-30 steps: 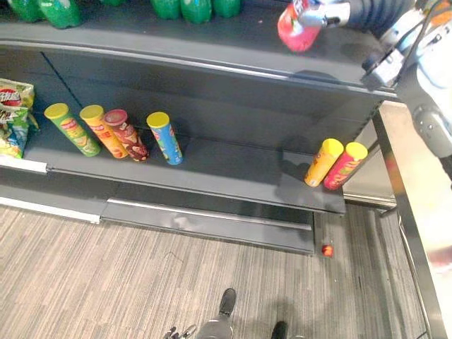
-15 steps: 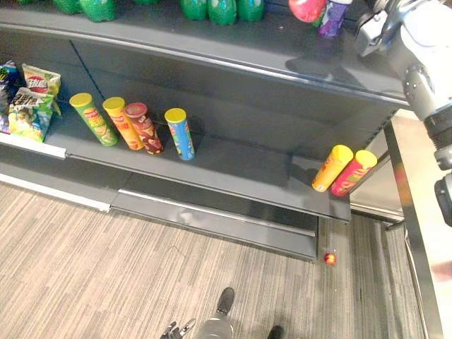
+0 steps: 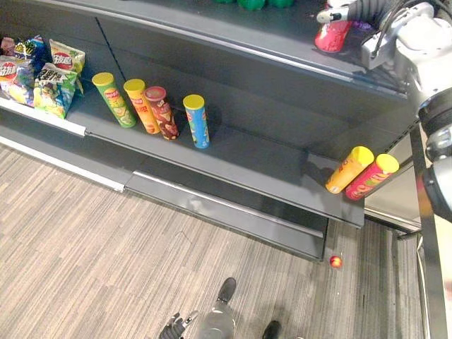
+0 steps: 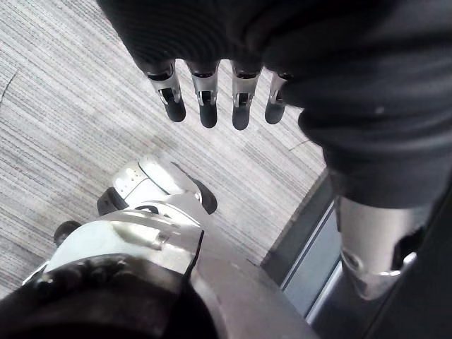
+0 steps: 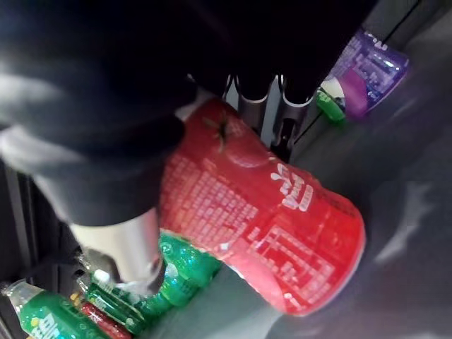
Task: Put the gum and the chips on the shelf.
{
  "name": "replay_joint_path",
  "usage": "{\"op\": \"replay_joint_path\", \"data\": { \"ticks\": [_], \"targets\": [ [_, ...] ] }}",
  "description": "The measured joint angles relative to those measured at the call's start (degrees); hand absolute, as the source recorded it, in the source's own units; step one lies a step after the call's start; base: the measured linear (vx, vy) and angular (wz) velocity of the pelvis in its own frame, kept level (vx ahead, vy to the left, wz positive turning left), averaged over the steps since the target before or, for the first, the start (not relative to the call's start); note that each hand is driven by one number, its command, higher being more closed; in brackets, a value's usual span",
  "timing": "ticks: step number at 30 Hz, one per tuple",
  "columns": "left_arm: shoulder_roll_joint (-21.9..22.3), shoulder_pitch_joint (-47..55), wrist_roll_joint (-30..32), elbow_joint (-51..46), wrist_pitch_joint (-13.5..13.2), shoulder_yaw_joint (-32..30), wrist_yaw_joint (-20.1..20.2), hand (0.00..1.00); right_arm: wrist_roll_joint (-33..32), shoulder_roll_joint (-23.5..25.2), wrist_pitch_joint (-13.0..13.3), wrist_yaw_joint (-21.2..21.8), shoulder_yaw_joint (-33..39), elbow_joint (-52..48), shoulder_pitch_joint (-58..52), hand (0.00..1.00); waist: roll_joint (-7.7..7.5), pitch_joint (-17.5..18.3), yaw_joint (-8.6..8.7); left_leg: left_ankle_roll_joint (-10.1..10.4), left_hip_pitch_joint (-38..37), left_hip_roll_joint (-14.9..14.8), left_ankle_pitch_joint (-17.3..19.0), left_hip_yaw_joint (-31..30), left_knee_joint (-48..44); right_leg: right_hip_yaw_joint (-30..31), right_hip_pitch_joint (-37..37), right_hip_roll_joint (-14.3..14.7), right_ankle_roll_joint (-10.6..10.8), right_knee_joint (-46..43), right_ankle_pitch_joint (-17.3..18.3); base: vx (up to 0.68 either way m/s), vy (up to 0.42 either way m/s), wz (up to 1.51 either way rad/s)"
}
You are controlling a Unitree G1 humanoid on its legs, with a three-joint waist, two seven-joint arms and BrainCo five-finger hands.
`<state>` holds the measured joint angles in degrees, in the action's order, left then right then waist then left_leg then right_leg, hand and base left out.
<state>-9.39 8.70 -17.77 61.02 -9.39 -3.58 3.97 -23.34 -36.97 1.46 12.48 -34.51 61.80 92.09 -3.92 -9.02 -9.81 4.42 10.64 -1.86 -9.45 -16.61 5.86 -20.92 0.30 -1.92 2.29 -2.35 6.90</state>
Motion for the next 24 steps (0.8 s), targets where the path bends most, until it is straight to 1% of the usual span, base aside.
{"op": "replay_joint_path", "data": {
  "ticks": [5,6,8,10,13,14,15,21,24],
  "targets": [
    [-0.21,-0.20,0.01,0.04,0.04,0.71,0.20,0.00,3.24,0.06,0.03,0.23,0.48,0.16,-0.02,1.00,0.05,-0.40,-0.04,0.12,-0.38,-0.15,0.07,0.00,0.01,0.09,-0.04,-0.03,-0.33,-0.80,0.26,0.00,0.000,0.00],
    [-0.29,-0.22,0.01,0.05,0.04,0.94,0.20,0.00,3.26,0.12,0.03,0.23,0.48,0.23,-0.05,0.00,0.07,-0.44,-0.04,0.19,-0.43,-0.18,0.13,0.01,0.01,0.11,-0.04,-0.01,-0.34,-0.87,0.27,-0.03,0.007,-0.04],
    [-0.31,-0.23,0.03,0.12,0.06,1.01,0.25,0.00,4.53,1.37,0.02,0.16,0.67,1.80,-0.32,0.00,0.04,-0.51,-0.03,0.48,-0.76,-0.36,0.37,0.14,0.02,0.52,-0.03,0.02,-0.43,-1.23,0.33,-0.03,0.006,-0.08],
    [-0.31,-0.22,0.03,0.22,0.10,1.03,0.28,0.00,5.34,1.55,-0.02,0.13,1.21,2.14,-0.46,0.00,0.04,-0.52,-0.01,0.57,-0.87,-0.49,0.42,0.20,0.02,0.68,-0.09,0.06,-0.48,-1.50,0.38,-0.02,0.003,-0.06],
    [-0.31,-0.40,0.03,0.45,0.11,1.06,0.41,0.00,6.68,2.15,-1.40,0.60,0.08,2.28,-2.90,0.00,-0.09,-0.61,0.04,0.59,-0.95,-0.75,0.43,0.26,0.02,0.85,-0.17,0.26,-0.60,-1.69,0.45,-0.01,-0.001,-0.02],
    [-0.33,-0.48,0.04,0.46,0.13,1.05,0.46,0.00,6.73,2.26,-0.32,-0.52,0.41,2.10,-3.38,0.00,-0.03,-0.80,0.09,0.63,-0.94,-0.84,0.39,0.26,0.02,0.89,-0.23,0.36,-0.62,-1.70,0.45,0.00,0.000,0.00],
    [-0.32,-0.47,0.04,0.46,0.14,1.04,0.46,0.00,6.74,2.25,-0.29,-0.48,0.41,2.10,-3.24,0.00,-0.02,-0.81,0.08,0.64,-0.93,-0.90,0.38,0.29,0.02,0.95,-0.23,0.41,-0.63,-1.68,0.45,0.00,0.000,0.00],
    [-0.34,-0.58,0.16,0.38,0.13,0.85,0.50,0.00,6.22,2.26,-1.13,-0.67,0.39,2.37,-1.14,0.00,-0.48,-1.01,0.06,0.83,-0.97,-1.44,0.28,0.42,0.00,1.00,-0.18,0.95,-0.85,-1.51,0.55,0.00,0.000,0.00],
    [-0.33,-0.58,0.28,0.38,0.13,0.77,0.54,0.00,4.75,2.25,-1.59,-0.72,0.39,2.86,1.19,0.00,-0.63,-1.09,0.12,0.99,-0.97,-1.55,0.14,0.50,-0.03,1.04,-0.16,1.05,-0.85,-1.38,0.55,0.00,0.000,0.00]
  ]
}}
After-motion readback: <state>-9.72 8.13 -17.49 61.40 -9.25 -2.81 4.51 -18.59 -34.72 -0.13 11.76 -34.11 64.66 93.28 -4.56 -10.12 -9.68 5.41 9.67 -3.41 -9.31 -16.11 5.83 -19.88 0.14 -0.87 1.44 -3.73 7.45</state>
